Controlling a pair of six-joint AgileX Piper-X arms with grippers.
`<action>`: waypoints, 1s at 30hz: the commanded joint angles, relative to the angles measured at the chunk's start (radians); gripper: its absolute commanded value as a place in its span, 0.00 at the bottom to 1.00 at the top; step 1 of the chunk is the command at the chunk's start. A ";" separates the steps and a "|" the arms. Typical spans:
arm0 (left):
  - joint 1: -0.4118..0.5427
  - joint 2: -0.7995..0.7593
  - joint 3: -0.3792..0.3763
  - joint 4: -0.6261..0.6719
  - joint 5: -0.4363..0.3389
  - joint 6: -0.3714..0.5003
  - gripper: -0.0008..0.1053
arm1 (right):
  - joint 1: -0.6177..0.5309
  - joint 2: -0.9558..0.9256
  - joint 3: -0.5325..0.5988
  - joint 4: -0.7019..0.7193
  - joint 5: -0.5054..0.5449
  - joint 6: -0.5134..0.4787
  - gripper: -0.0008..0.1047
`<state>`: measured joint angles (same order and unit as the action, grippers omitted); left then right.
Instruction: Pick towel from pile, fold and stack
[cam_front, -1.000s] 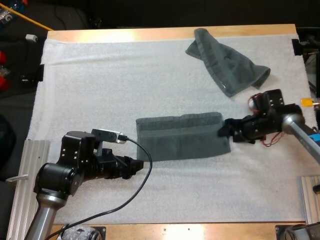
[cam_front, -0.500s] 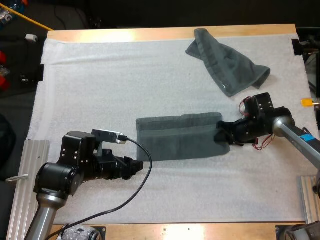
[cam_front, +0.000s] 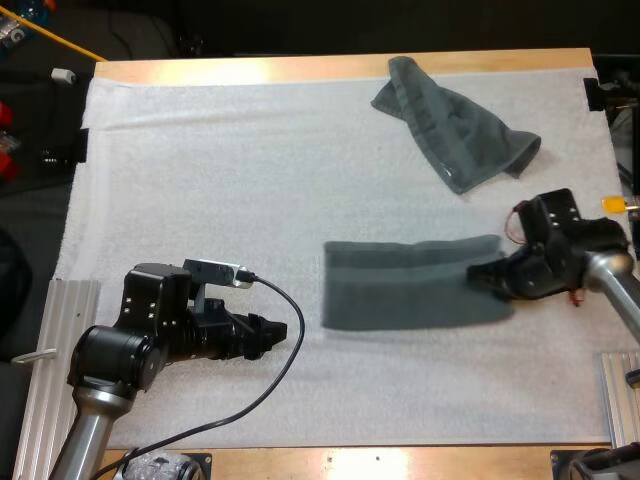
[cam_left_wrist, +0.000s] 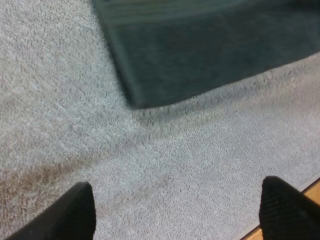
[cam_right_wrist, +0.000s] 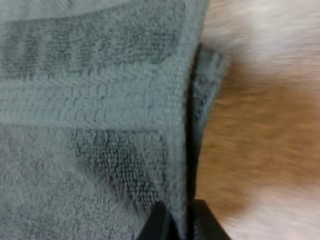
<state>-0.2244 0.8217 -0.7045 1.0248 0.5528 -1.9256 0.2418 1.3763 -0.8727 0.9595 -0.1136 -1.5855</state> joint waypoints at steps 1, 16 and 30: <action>-0.005 -0.005 -0.010 0.003 -0.010 -0.004 0.63 | 0.002 -0.038 0.000 0.036 0.057 -0.022 0.01; -0.005 -0.005 -0.010 0.003 0.005 -0.004 0.63 | 0.196 -0.166 -0.040 -0.056 -0.094 0.112 0.01; -0.005 -0.005 -0.010 0.011 0.005 -0.004 0.63 | 0.411 0.065 -0.040 -0.385 -0.195 0.477 0.01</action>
<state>-0.2244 0.8217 -0.7045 1.0290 0.5528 -1.9256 0.6511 1.4452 -0.9025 0.5892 -0.2935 -1.1202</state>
